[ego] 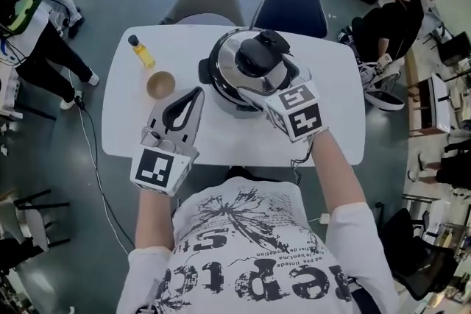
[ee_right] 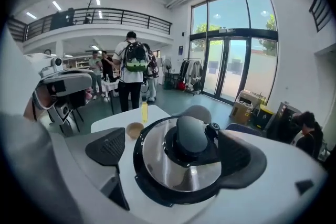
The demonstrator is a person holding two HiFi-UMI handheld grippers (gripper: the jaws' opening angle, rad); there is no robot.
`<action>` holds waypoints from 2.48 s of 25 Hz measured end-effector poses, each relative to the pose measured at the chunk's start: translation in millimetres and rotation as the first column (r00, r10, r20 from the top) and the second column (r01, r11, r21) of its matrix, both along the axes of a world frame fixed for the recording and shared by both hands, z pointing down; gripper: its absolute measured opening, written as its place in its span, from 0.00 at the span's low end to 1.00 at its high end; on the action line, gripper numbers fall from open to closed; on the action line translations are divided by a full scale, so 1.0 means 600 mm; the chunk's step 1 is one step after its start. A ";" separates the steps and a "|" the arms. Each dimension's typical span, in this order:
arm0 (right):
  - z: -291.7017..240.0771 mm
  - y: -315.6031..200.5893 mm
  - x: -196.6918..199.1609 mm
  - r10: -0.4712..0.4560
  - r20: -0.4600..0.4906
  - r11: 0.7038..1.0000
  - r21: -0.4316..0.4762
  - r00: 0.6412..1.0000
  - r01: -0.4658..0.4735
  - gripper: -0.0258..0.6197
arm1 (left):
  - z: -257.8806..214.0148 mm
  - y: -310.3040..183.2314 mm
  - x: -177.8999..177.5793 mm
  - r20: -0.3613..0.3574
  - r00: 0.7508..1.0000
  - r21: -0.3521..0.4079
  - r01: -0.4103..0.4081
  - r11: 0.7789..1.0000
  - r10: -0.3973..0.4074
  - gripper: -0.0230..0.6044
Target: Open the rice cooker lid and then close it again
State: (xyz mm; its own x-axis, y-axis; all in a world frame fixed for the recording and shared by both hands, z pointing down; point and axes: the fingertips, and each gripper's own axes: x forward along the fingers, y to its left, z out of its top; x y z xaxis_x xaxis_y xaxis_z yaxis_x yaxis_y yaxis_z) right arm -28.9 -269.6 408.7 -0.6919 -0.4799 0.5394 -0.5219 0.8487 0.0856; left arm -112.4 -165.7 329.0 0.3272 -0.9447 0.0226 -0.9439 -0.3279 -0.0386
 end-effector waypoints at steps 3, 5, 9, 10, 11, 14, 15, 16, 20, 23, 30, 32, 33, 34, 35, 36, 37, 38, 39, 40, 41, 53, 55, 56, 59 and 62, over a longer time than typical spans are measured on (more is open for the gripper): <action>0.019 -0.047 -0.013 -0.038 -0.076 0.999 -0.038 0.996 0.035 0.91 | 0.009 -0.030 -0.002 -0.002 1.000 -0.015 0.016 1.000 -0.016 0.06; 0.031 -0.071 -0.022 -0.063 -0.137 0.997 -0.053 0.989 0.057 0.90 | 0.019 -0.044 -0.005 0.007 1.000 -0.040 0.031 0.999 -0.031 0.06; 0.059 -0.098 -0.038 -0.093 -0.204 0.990 -0.122 0.975 0.069 0.86 | 0.028 -0.072 -0.010 -0.004 0.998 -0.049 0.055 0.997 -0.055 0.06; 0.065 -0.102 -0.041 -0.097 -0.214 0.988 -0.135 0.972 0.069 0.84 | 0.030 -0.077 -0.011 -0.006 0.998 -0.051 0.059 0.997 -0.059 0.06; 0.071 -0.106 -0.044 -0.099 -0.224 0.987 -0.146 0.970 0.067 0.82 | 0.033 -0.082 -0.012 -0.008 0.998 -0.055 0.062 0.997 -0.063 0.06; 0.085 -0.119 -0.050 -0.089 -0.240 0.983 -0.176 0.967 0.046 0.72 | 0.042 -0.093 -0.015 -0.010 0.998 -0.064 0.068 0.996 -0.068 0.06; 0.088 -0.121 -0.051 -0.087 -0.240 0.981 -0.187 0.967 0.042 0.68 | 0.044 -0.094 -0.016 -0.009 0.998 -0.069 0.069 0.995 -0.070 0.06; 0.089 -0.121 -0.052 -0.088 -0.238 0.979 -0.201 0.967 0.040 0.67 | 0.048 -0.094 -0.016 -0.005 0.997 -0.077 0.071 0.995 -0.072 0.06; 0.094 -0.118 -0.059 -0.108 -0.222 0.959 -0.279 0.969 0.043 0.61 | 0.052 -0.099 -0.019 -0.005 0.997 -0.080 0.079 0.994 -0.080 0.06; 0.095 -0.119 -0.057 -0.105 -0.231 0.951 -0.309 0.967 0.029 0.57 | 0.048 -0.102 -0.017 -0.013 0.997 -0.065 0.080 0.995 -0.081 0.06; 0.093 -0.118 -0.048 -0.096 -0.249 0.946 -0.324 0.964 0.010 0.50 | 0.030 -0.095 -0.009 0.008 0.996 -0.036 0.087 0.996 -0.087 0.06; 0.094 -0.115 -0.047 -0.096 -0.250 0.946 -0.324 0.963 0.010 0.49 | 0.026 -0.093 -0.008 0.011 0.996 -0.031 0.090 0.995 -0.089 0.06; 0.093 -0.116 -0.048 -0.092 -0.248 0.946 -0.323 0.964 0.007 0.49 | 0.024 -0.093 -0.008 0.012 0.996 -0.029 0.093 0.995 -0.092 0.06; 0.092 -0.118 -0.048 -0.084 -0.245 0.948 -0.319 0.966 0.002 0.49 | 0.022 -0.095 -0.008 0.012 0.995 -0.026 0.096 0.995 -0.095 0.06; 0.090 -0.121 -0.048 -0.072 -0.239 0.950 -0.311 0.968 -0.006 0.49 | 0.020 -0.096 -0.008 0.011 0.995 -0.023 0.098 0.995 -0.098 0.06; 0.086 -0.123 -0.048 -0.060 -0.230 0.953 -0.302 0.971 -0.012 0.49 | 0.019 -0.097 -0.008 0.011 0.995 -0.020 0.101 0.995 -0.100 0.06; 0.081 -0.125 -0.049 -0.050 -0.217 0.955 -0.295 0.975 -0.017 0.49 | 0.019 -0.097 -0.007 0.010 0.995 -0.018 0.101 0.995 -0.101 0.06; 0.076 -0.127 -0.050 -0.042 -0.202 0.956 -0.292 0.978 -0.019 0.49 | 0.020 -0.096 -0.006 0.009 0.995 -0.017 0.100 0.995 -0.100 0.06; 0.070 -0.127 -0.050 -0.037 -0.189 0.956 -0.293 0.981 -0.021 0.49 | 0.020 -0.094 -0.005 0.007 0.995 -0.017 0.097 0.995 -0.097 0.06; 0.063 -0.127 -0.049 -0.032 -0.177 0.955 -0.295 0.984 -0.022 0.49 | 0.020 -0.092 -0.004 0.006 0.996 -0.016 0.093 0.996 -0.093 0.06; 0.057 -0.124 -0.047 -0.029 -0.169 0.955 -0.295 0.985 -0.023 0.49 | 0.019 -0.090 -0.002 0.005 0.996 -0.013 0.089 0.996 -0.089 0.06; 0.036 -0.003 0.010 0.010 -0.179 0.967 -0.249 0.984 -0.055 0.49 | 0.013 -0.008 0.037 -0.009 1.000 -0.004 -0.026 1.000 0.026 0.06; 0.036 0.017 0.033 0.029 -0.170 0.966 -0.250 0.985 -0.071 0.49 | 0.018 0.015 0.055 0.001 0.999 -0.022 -0.049 0.999 0.049 0.06; 0.037 0.030 0.043 0.040 -0.170 0.965 -0.249 0.985 -0.083 0.49 | 0.018 0.028 0.059 0.000 0.999 -0.022 -0.055 0.998 0.055 0.06; 0.043 0.078 0.062 0.072 -0.175 0.962 -0.248 0.982 -0.115 0.49 | 0.024 0.073 0.058 -0.002 0.998 -0.034 -0.067 0.997 0.067 0.06; 0.053 0.128 0.074 0.091 -0.177 0.957 -0.258 0.980 -0.135 0.49 | 0.027 0.113 0.059 -0.011 0.997 -0.039 -0.077 0.996 0.077 0.06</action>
State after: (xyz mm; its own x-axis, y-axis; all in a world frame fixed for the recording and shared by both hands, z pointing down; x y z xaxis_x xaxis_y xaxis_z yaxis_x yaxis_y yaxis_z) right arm 15.5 -192.9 440.8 -0.5346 -0.3722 0.7588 -0.6137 0.7882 -0.0457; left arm -77.3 -98.1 345.3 0.3991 -0.9152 0.0559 -0.9162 -0.4005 -0.0154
